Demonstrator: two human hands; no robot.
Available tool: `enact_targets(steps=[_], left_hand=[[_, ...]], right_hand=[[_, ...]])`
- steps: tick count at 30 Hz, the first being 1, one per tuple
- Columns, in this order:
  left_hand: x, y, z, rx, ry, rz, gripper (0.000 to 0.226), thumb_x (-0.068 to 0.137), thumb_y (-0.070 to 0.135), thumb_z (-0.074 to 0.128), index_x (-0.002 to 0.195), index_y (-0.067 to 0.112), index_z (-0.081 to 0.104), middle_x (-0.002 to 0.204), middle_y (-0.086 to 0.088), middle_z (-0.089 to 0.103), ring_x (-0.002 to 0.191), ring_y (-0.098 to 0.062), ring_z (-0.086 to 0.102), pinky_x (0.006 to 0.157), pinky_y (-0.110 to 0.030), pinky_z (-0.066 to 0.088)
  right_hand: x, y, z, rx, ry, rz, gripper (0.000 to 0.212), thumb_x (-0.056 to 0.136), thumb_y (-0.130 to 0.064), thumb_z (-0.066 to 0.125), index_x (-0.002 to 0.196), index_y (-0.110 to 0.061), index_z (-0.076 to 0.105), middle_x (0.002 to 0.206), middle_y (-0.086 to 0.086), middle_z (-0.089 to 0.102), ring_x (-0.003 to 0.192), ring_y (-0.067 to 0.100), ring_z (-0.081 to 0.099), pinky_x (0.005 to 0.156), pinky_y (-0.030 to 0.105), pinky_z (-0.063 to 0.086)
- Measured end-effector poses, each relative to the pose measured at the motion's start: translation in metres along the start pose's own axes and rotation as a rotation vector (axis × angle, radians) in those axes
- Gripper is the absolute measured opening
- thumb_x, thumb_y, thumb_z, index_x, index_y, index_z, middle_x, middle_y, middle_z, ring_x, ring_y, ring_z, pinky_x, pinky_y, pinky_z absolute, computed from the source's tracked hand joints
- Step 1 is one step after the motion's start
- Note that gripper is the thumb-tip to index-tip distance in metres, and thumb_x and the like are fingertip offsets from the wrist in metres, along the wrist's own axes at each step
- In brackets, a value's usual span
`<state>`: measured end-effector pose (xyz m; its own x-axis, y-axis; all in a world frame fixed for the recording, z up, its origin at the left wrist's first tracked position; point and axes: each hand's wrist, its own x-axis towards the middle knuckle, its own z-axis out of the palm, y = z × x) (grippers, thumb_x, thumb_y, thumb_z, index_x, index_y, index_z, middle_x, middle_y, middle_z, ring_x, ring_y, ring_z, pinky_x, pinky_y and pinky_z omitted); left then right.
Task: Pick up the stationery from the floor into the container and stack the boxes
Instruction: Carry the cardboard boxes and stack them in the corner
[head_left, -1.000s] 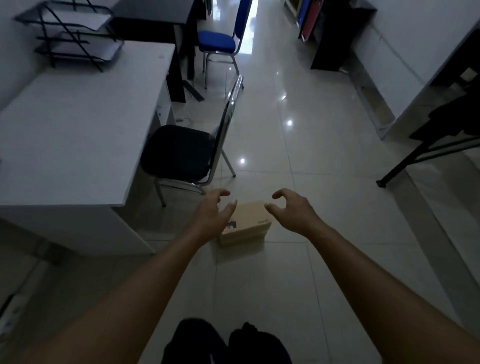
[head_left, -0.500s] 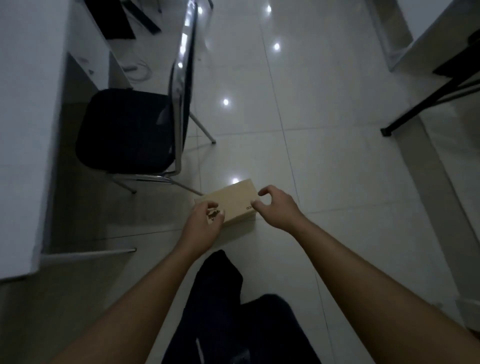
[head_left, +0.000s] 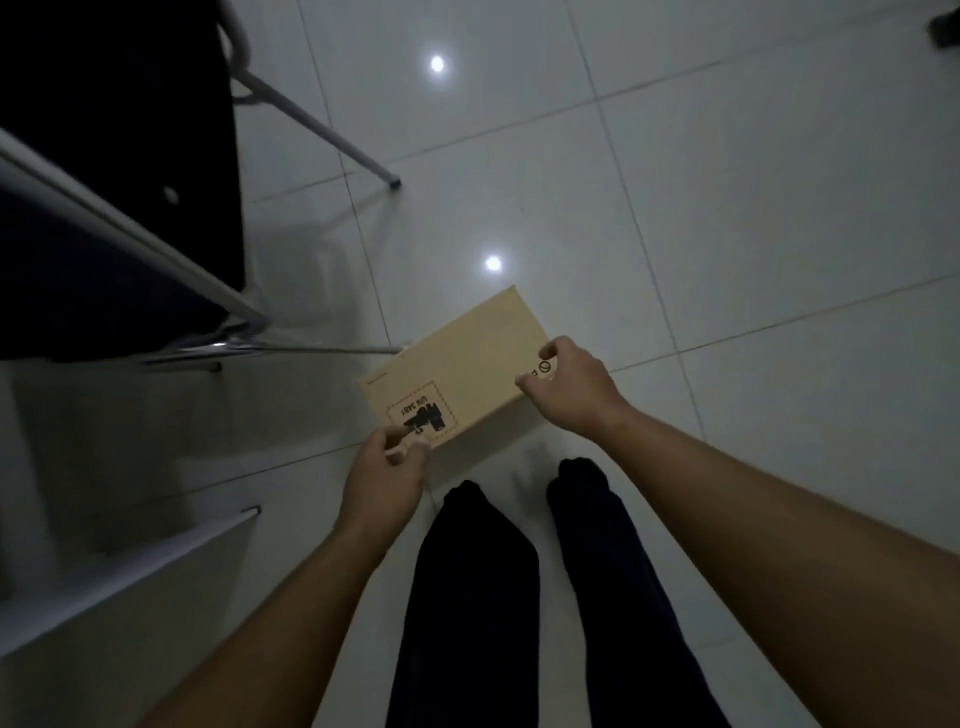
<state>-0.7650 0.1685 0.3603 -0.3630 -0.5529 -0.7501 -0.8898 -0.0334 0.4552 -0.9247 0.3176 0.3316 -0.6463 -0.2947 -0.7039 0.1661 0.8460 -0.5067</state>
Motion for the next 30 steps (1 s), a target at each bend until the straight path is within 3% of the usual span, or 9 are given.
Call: enact_targets(steps=[4, 8, 11, 14, 16, 19, 22, 24, 30], left_hand=[[0.069, -0.031, 0.033, -0.114, 0.071, -0.180, 0.035, 0.092, 0.031, 0.057, 0.124, 0.018, 0.048, 0.127, -0.004, 0.053, 0.111, -0.024, 0.054, 0.100, -0.047, 0.046], [0.120, -0.055, 0.054, -0.269, 0.105, -0.376, 0.056, 0.091, 0.029, 0.060, 0.139, 0.014, 0.037, 0.137, -0.006, 0.049, 0.122, -0.026, 0.049, 0.103, -0.049, 0.042], [0.143, -0.065, 0.059, -0.335, 0.081, -0.482, 0.055, 0.090, 0.031, 0.060, 0.137, 0.013, 0.039, 0.143, -0.009, 0.045, 0.129, -0.028, 0.041, 0.107, -0.051, 0.032], [0.150, -0.067, 0.060, -0.402, -0.071, -0.530, 0.057, 0.091, 0.036, 0.057, 0.142, 0.020, 0.038, 0.151, -0.005, 0.037, 0.141, -0.024, 0.029, 0.115, -0.056, 0.016], [0.146, -0.064, 0.060, -0.404, -0.117, -0.524, 0.058, 0.090, 0.039, 0.059, 0.142, 0.024, 0.039, 0.152, -0.003, 0.036, 0.143, -0.023, 0.026, 0.115, -0.057, 0.014], [0.130, -0.063, 0.056, -0.382, -0.098, -0.503, 0.057, 0.086, 0.041, 0.064, 0.136, 0.022, 0.045, 0.146, -0.002, 0.044, 0.139, -0.025, 0.033, 0.112, -0.058, 0.020], [0.090, -0.061, 0.044, -0.385, -0.043, -0.496, 0.064, 0.079, 0.042, 0.072, 0.132, 0.013, 0.050, 0.134, -0.007, 0.056, 0.126, -0.027, 0.047, 0.108, -0.057, 0.030], [0.054, -0.056, 0.034, -0.400, -0.028, -0.508, 0.072, 0.073, 0.044, 0.076, 0.131, 0.009, 0.051, 0.128, -0.008, 0.060, 0.121, -0.027, 0.051, 0.106, -0.053, 0.035], [-0.061, -0.045, 0.004, -0.637, 0.128, -0.553, 0.059, 0.068, 0.046, 0.079, 0.110, 0.009, 0.062, 0.088, -0.004, 0.070, 0.083, -0.019, 0.065, 0.079, -0.036, 0.051]], right_hand=[[0.065, 0.038, 0.029, -0.021, 0.021, -0.002, 0.060, 0.083, -0.037, 0.066, 0.130, -0.010, 0.040, 0.133, 0.010, 0.044, 0.117, 0.025, 0.047, 0.089, 0.031, 0.038], [0.109, 0.067, 0.047, -0.060, 0.016, 0.020, 0.077, 0.075, -0.038, 0.073, 0.136, -0.013, 0.032, 0.136, 0.010, 0.042, 0.121, 0.028, 0.045, 0.095, 0.038, 0.042], [0.125, 0.080, 0.050, 0.097, -0.128, 0.109, 0.098, 0.073, -0.034, 0.077, 0.145, -0.016, 0.014, 0.133, 0.008, 0.045, 0.115, 0.027, 0.051, 0.091, 0.035, 0.043], [0.131, 0.081, 0.046, 0.078, -0.237, 0.101, 0.073, 0.078, -0.032, 0.073, 0.134, -0.015, 0.031, 0.126, 0.005, 0.053, 0.106, 0.024, 0.055, 0.089, 0.034, 0.045], [0.129, 0.078, 0.040, 0.044, -0.223, 0.077, 0.064, 0.078, -0.033, 0.072, 0.129, -0.016, 0.038, 0.123, 0.006, 0.055, 0.106, 0.024, 0.055, 0.092, 0.039, 0.047], [0.121, 0.069, 0.028, 0.084, -0.149, 0.067, 0.066, 0.075, -0.037, 0.073, 0.129, -0.015, 0.041, 0.129, 0.009, 0.050, 0.109, 0.026, 0.054, 0.095, 0.042, 0.047], [0.098, 0.051, 0.006, 0.145, -0.133, 0.083, 0.087, 0.079, -0.043, 0.069, 0.146, -0.013, 0.023, 0.146, 0.009, 0.032, 0.126, 0.029, 0.044, 0.105, 0.045, 0.039], [0.076, 0.040, -0.011, 0.146, -0.163, 0.078, 0.085, 0.081, -0.045, 0.065, 0.148, -0.015, 0.023, 0.147, 0.006, 0.028, 0.127, 0.028, 0.042, 0.106, 0.046, 0.037], [-0.015, 0.008, -0.053, 0.185, -0.215, 0.046, 0.051, 0.082, -0.051, 0.063, 0.120, -0.019, 0.049, 0.120, 0.004, 0.052, 0.099, 0.017, 0.053, 0.079, 0.035, 0.043]])
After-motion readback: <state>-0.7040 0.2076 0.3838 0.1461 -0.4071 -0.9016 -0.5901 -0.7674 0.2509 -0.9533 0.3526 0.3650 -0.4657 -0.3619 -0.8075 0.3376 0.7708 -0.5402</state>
